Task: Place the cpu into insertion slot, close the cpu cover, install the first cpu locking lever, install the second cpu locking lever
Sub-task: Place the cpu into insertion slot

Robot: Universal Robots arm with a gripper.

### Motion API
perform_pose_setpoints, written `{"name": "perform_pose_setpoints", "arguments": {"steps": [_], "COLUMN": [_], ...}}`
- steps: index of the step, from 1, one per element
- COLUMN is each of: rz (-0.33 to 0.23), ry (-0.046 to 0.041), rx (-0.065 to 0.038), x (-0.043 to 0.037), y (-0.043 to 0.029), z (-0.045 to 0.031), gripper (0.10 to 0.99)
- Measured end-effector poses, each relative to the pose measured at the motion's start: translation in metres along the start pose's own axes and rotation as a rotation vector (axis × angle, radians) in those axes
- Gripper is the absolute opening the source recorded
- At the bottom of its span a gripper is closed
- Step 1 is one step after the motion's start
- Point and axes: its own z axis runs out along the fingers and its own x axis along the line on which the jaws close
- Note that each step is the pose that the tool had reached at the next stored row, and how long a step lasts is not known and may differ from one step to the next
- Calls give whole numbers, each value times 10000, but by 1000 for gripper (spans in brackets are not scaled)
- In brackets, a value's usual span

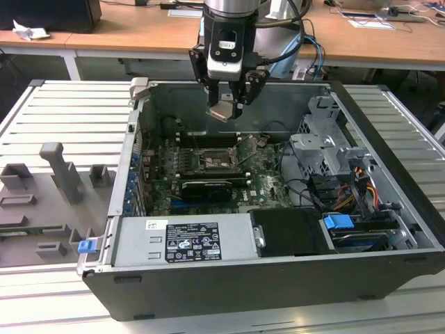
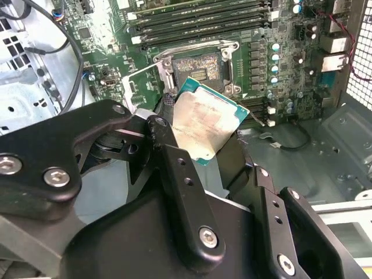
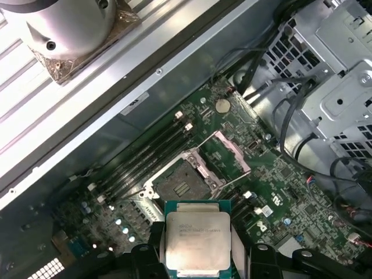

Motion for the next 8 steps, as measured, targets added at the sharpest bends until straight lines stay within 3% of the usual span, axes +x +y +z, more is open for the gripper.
{"name": "perform_pose_setpoints", "arguments": {"steps": [8], "rz": [333], "ry": [-11], "rx": [9], "x": [14], "y": [-14], "z": [30], "gripper": [541]}}
